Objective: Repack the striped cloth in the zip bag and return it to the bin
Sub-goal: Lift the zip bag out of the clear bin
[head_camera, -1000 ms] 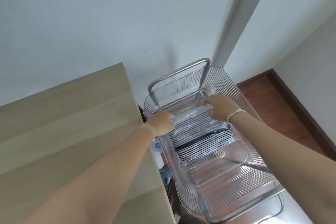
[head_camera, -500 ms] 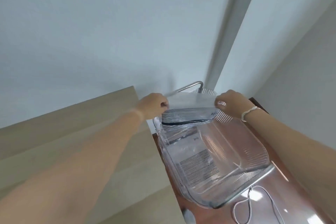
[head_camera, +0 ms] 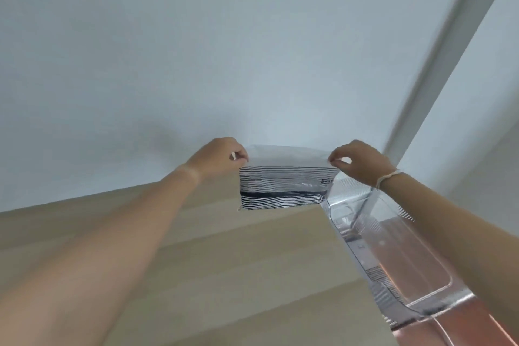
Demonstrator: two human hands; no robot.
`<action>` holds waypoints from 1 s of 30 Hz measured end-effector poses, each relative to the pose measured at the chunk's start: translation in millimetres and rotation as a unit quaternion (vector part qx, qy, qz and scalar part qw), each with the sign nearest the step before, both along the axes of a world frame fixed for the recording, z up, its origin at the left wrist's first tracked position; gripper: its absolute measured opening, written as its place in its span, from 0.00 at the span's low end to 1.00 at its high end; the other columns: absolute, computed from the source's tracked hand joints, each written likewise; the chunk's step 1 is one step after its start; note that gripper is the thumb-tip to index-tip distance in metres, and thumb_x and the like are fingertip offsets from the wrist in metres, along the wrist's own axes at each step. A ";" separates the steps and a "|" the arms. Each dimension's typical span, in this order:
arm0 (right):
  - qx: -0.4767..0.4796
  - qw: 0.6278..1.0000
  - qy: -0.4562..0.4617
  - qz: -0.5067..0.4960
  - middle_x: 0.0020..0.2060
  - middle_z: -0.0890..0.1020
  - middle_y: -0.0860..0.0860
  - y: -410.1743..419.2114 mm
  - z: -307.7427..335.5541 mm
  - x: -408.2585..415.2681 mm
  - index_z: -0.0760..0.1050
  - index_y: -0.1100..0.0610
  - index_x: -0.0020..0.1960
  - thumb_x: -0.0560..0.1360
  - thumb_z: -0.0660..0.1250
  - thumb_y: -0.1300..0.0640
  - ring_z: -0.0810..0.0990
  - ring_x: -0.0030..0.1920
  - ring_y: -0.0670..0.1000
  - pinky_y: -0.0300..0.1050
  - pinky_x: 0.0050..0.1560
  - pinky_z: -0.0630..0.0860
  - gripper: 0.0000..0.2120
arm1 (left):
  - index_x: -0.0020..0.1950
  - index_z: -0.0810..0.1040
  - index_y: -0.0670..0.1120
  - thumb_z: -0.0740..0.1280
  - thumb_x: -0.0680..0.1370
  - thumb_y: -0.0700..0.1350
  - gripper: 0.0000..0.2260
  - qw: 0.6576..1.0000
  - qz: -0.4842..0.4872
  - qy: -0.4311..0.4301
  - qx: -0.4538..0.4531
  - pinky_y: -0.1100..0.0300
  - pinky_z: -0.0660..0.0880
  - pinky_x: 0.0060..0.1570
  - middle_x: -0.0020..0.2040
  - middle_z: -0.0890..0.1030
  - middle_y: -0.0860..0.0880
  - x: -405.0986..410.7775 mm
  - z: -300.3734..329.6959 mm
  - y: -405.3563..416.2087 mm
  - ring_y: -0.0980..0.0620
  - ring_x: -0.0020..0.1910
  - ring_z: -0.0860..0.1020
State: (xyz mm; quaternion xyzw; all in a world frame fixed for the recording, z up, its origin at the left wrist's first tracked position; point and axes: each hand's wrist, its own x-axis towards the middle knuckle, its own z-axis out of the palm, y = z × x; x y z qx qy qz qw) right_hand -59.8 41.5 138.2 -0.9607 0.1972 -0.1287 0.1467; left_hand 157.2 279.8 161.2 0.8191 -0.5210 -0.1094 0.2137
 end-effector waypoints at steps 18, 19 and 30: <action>-0.130 0.989 0.037 0.052 0.50 0.84 0.49 174.3 -24.9 119.4 0.78 0.52 0.54 0.78 0.56 0.55 0.74 0.55 0.54 0.47 0.53 0.67 0.13 | 0.51 0.82 0.46 0.63 0.77 0.42 0.09 0.989 0.111 -0.091 -0.021 0.55 0.73 0.44 0.49 0.79 0.47 72.0 -34.1 197.6 0.48 0.47 0.77; -0.132 0.989 0.045 0.055 0.50 0.84 0.49 175.8 -28.2 118.5 0.78 0.51 0.54 0.78 0.56 0.55 0.74 0.55 0.54 0.46 0.53 0.66 0.13 | 0.51 0.82 0.46 0.62 0.77 0.42 0.09 0.990 0.108 -0.085 -0.014 0.56 0.73 0.45 0.49 0.79 0.47 71.6 -37.3 198.9 0.48 0.48 0.77; 0.032 0.992 0.081 0.087 0.44 0.85 0.52 176.6 -45.6 112.4 0.81 0.52 0.46 0.74 0.62 0.56 0.72 0.43 0.46 0.41 0.45 0.68 0.08 | 0.40 0.79 0.47 0.63 0.72 0.37 0.07 0.987 0.136 0.084 0.013 0.59 0.69 0.41 0.38 0.77 0.47 62.2 -58.8 201.9 0.49 0.39 0.74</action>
